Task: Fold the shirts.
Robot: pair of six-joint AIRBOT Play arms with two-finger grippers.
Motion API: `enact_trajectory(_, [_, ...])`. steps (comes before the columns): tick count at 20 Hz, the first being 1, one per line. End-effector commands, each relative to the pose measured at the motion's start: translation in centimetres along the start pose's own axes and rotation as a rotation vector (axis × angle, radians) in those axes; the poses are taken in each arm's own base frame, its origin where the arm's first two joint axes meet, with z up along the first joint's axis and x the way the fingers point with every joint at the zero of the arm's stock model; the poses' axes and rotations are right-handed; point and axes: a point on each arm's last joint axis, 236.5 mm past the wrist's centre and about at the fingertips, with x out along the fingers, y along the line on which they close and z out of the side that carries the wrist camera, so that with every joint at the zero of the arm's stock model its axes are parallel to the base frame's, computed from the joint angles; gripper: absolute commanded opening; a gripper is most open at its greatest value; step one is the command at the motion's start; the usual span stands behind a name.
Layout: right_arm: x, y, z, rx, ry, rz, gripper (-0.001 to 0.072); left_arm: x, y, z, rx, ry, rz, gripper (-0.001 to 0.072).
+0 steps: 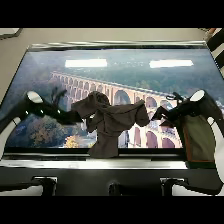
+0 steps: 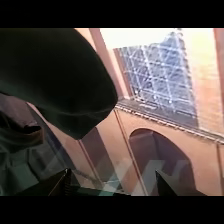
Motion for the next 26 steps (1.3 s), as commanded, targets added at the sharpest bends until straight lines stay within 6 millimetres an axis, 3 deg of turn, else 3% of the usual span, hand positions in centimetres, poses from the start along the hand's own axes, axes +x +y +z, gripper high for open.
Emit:
enact_trajectory(1, [1.5, 0.8, -0.2, 0.036, -0.02, 0.098, 0.0644, 4.9, -0.6, -3.3, -0.05, -0.017, -0.058, 0.0666])
enact_trajectory(7, [2.8, 0.2, -0.2, 0.043, -0.012, 0.089, 0.0656, 8.4, -0.5, -0.4, -0.077, -0.134, -0.008, 0.0651])
enact_trajectory(10, [4.9, 2.0, 0.2, -0.031, -0.033, 0.07, 0.0683, 8.1, -0.5, 1.5, -0.14, -0.215, -0.017, 0.038])
enact_trajectory(12, [6.2, 3.3, 1.4, -0.045, -0.092, 0.059, 0.0682, 7.9, -0.7, 2.0, -0.145, -0.226, -0.022, 0.0066])
enact_trajectory(14, [7.4, 4.5, 1.8, -0.023, -0.11, 0.078, 0.0659, 7.5, -1.2, 2.6, -0.128, -0.235, -0.028, 0.0043])
enact_trajectory(15, [7.8, 4.8, 2.1, -0.025, -0.123, 0.08, 0.0519, 7.1, -1.6, 3.0, -0.111, -0.242, -0.032, 0.0043])
enact_trajectory(16, [7.9, 5.1, 2.6, -0.028, -0.148, 0.08, 0.0325, 6.5, -2.2, 3.5, -0.076, -0.254, -0.038, 0.0042])
enact_trajectory(17, [7.6, 5.2, 3.4, -0.022, -0.175, 0.082, 0.0065, 5.6, -2.8, 4.2, -0.047, -0.269, -0.044, 0.0041])
enact_trajectory(18, [6.9, 5.3, 3.8, -0.022, -0.182, 0.083, 0.0053, 4.1, -3.4, 4.9, -0.016, -0.289, -0.044, 0.004])
enact_trajectory(20, [3.4, 6.3, 5.1, -0.097, -0.235, 0.08, 0.0051, -0.4, -4.5, 6.5, 0.076, -0.344, -0.02, 0.004])
enact_trajectory(22, [-3.7, 7.5, 7.4, -0.191, -0.392, 0.051, 0.005, -7.6, -6.0, 8.1, 0.187, -0.455, 0.039, 0.004])
enact_trajectory(24, [-14.4, 9.6, 9.1, -0.308, -0.65, 0.014, 0.005, -17.7, -9.2, 9.3, 0.297, -0.664, 0.101, 0.004])
enact_trajectory(26, [-26.3, 12.4, 7.7, -0.401, -0.934, -0.025, 0.0049, -29.0, -13.7, 8.6, 0.368, -0.931, 0.146, 0.004])
